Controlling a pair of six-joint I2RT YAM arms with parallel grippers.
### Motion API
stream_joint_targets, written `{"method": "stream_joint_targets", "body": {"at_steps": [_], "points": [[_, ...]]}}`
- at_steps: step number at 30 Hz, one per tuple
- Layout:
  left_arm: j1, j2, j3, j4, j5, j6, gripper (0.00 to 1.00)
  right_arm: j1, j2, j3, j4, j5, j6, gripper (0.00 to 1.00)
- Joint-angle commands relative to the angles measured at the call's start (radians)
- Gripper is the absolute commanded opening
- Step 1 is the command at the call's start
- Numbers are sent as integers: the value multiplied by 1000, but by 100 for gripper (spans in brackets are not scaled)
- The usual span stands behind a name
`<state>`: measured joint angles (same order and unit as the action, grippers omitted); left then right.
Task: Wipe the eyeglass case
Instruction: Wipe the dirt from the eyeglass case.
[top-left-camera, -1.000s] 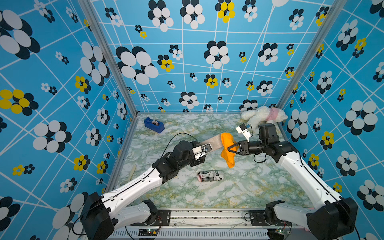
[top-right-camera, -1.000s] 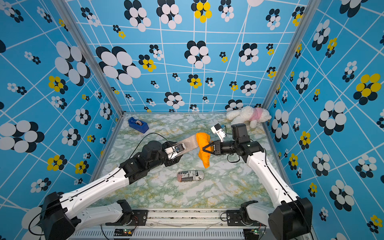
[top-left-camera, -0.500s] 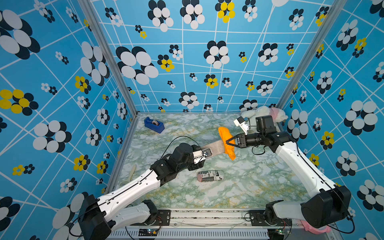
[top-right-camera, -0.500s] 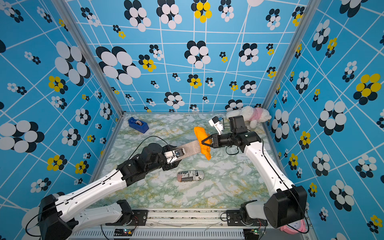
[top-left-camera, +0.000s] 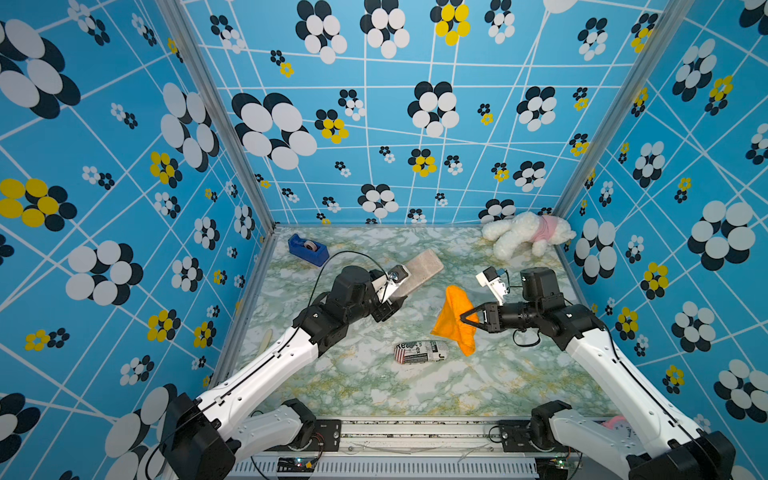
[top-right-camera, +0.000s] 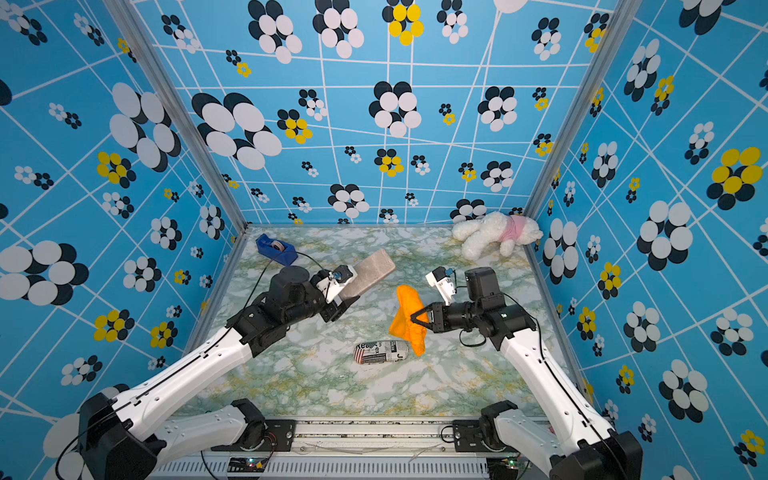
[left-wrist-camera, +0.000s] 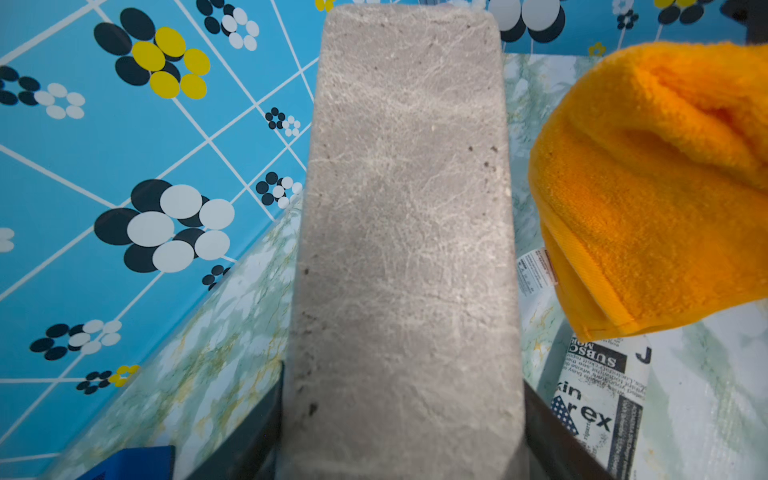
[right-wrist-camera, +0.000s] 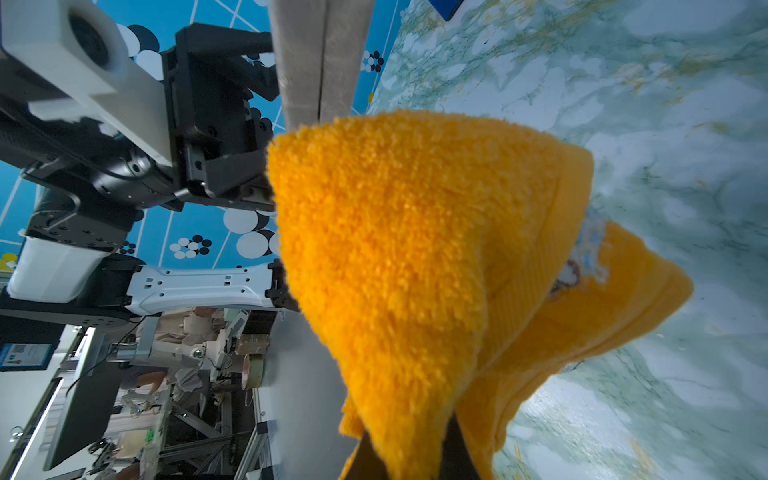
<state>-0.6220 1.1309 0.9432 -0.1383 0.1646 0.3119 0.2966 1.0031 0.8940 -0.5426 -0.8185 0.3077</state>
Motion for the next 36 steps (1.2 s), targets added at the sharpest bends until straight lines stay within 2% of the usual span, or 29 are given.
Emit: {"method": "stream_joint_targets", "body": {"at_steps": [1, 4, 7, 10, 16, 22, 25, 31, 34, 36], "points": [[43, 24, 66, 72, 275, -281, 0, -5, -84, -33, 220, 115, 118, 0], [79, 71, 105, 112, 510, -477, 0, 4, -125, -43, 325, 175, 135, 0], [107, 127, 132, 230, 738, -708, 0, 35, -132, -25, 400, 205, 126, 0], [120, 184, 152, 378, 874, -957, 0, 74, -143, -17, 485, 238, 131, 0], [143, 257, 118, 884, 985, -1469, 0, 155, -219, -45, 606, 355, 112, 0], [141, 362, 141, 1273, 954, -1882, 0, 172, -267, -82, 757, 405, 137, 0], [132, 373, 155, 1302, 943, -1929, 0, 189, -209, -56, 824, 383, 136, 0], [100, 331, 172, 1110, 941, -1818, 0, 249, -61, 9, 894, 355, 86, 0], [64, 334, 188, 1098, 968, -1826, 0, 241, 0, 68, 843, 385, 18, 0], [47, 330, 192, 1071, 985, -1815, 0, 198, 47, 128, 810, 353, 1, 0]]}}
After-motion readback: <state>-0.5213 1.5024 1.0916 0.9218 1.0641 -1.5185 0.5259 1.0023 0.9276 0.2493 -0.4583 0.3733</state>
